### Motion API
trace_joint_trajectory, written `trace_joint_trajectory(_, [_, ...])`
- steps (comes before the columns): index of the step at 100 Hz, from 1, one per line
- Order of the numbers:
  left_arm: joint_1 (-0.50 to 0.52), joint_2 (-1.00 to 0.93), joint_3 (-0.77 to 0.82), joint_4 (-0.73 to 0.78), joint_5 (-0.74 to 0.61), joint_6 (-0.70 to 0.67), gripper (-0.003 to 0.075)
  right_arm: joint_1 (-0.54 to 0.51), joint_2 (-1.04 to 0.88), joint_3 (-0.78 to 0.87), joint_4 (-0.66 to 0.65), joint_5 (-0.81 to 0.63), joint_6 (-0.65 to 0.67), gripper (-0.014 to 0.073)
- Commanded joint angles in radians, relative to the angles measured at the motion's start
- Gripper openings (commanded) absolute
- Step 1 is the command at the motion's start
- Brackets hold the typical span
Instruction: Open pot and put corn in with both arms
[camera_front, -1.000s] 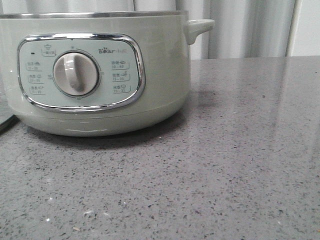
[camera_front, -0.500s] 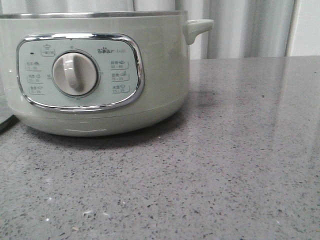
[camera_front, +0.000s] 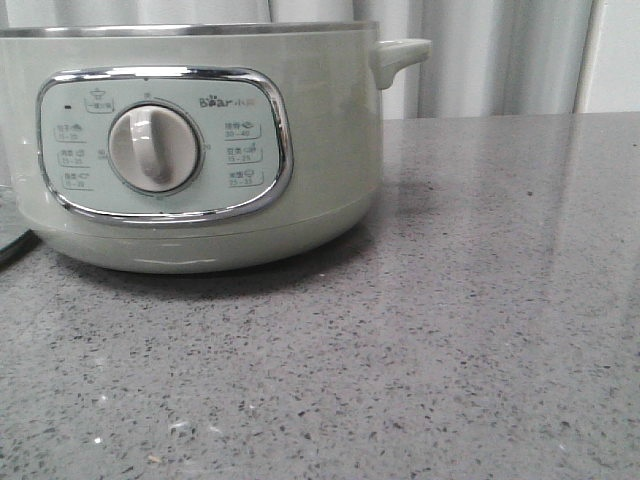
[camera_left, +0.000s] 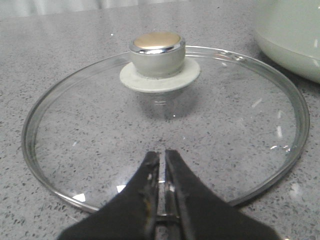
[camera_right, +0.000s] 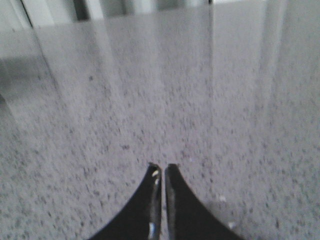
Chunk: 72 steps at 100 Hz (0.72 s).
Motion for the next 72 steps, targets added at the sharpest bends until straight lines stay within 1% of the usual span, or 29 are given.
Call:
trace_joint_trajectory(1, [0.001,-0.033,0.006,-0.009,-0.038,0.003,-0.0020,-0.006,-0.022,0.018,-0.016,-0.012,-0.001,-0.0069])
trace_joint_trajectory(5, [0.001,-0.033,0.006,-0.009,-0.038,0.003,-0.0020,-0.006,-0.022,0.018,-0.016,0.012,-0.001,-0.0069])
trace_joint_trajectory(72, [0.001,-0.033,0.006,-0.009,-0.038,0.003,-0.0020,-0.006,-0.022,0.018,-0.016,0.006,-0.001,-0.0069])
